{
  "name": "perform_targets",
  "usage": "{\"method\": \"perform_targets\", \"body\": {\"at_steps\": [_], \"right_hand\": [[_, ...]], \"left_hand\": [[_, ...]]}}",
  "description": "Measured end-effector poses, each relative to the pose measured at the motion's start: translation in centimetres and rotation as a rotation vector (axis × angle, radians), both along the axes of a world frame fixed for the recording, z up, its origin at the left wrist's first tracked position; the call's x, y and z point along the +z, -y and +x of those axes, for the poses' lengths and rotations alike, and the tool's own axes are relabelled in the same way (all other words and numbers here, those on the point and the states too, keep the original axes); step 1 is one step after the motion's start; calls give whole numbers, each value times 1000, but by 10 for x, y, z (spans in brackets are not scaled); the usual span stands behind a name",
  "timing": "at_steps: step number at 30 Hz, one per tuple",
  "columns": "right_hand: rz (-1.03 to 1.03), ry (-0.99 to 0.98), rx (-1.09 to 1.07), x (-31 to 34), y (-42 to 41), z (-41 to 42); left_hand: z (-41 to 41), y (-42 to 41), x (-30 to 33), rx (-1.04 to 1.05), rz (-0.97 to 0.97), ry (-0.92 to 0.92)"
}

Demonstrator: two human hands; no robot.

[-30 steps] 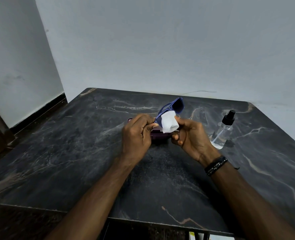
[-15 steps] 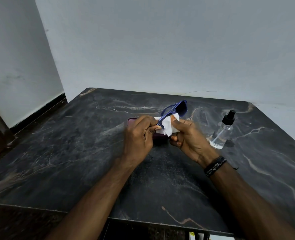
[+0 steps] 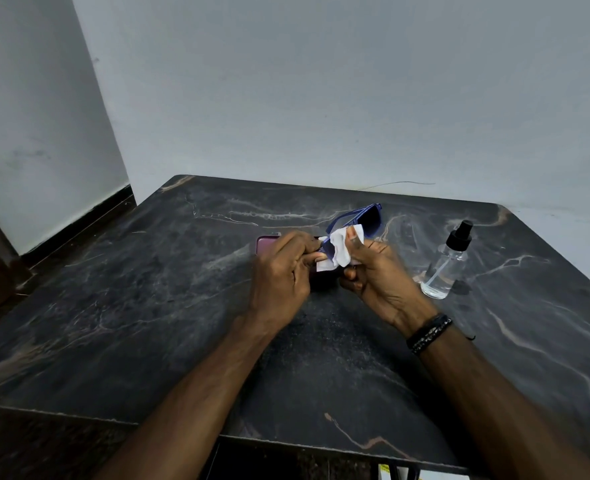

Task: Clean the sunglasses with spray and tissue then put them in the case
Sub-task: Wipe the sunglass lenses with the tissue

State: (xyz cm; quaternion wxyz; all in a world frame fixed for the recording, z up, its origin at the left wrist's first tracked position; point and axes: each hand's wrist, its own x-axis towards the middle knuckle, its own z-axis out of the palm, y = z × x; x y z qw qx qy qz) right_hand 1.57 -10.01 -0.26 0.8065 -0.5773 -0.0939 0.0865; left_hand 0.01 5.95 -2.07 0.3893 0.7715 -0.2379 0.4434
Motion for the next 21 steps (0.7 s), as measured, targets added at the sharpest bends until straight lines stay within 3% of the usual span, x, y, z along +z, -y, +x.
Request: {"method": "perform_targets", "body": {"at_steps": [6,11,17,21], "right_hand": [[-32,78,100,-2,0,-2],[-55,63,65,-2,-1,-3],[68,20,2,-2,-5,1],[46,61,43,-3,-3,-1]], "left_hand": [[0,-4,2,24,-23,-5],[-2,-1,1,35,28,2],[0,-1,1,25,-51,4],[1,-2,1,43,-55,10]]}}
